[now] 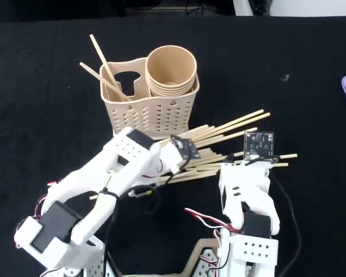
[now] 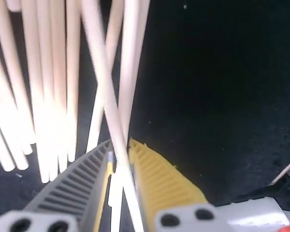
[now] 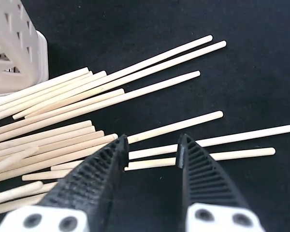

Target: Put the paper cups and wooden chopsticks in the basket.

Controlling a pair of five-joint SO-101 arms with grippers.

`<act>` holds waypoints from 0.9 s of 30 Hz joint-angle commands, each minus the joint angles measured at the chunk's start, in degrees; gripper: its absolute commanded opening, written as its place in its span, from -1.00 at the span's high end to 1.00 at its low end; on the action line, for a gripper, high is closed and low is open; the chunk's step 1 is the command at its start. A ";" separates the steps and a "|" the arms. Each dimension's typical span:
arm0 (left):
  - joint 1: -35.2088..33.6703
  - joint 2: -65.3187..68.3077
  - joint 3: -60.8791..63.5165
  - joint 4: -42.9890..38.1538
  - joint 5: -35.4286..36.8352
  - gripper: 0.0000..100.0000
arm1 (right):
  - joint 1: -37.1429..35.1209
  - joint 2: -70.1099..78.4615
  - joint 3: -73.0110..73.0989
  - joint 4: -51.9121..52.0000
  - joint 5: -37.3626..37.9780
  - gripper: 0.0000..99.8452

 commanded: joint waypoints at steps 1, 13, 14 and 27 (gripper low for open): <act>-0.22 -0.26 0.84 -1.58 0.26 0.86 | 0.79 -0.84 -3.12 -1.23 0.00 0.65; -0.75 -0.26 0.75 -3.43 0.35 0.71 | 0.79 -0.84 -3.12 -1.23 0.00 0.65; -0.75 -0.26 0.92 -4.40 0.35 0.71 | 0.79 -0.84 -3.12 -1.23 0.00 0.65; -5.23 -0.18 1.45 -8.79 0.26 0.71 | 0.79 -0.84 -3.12 -1.14 0.00 0.65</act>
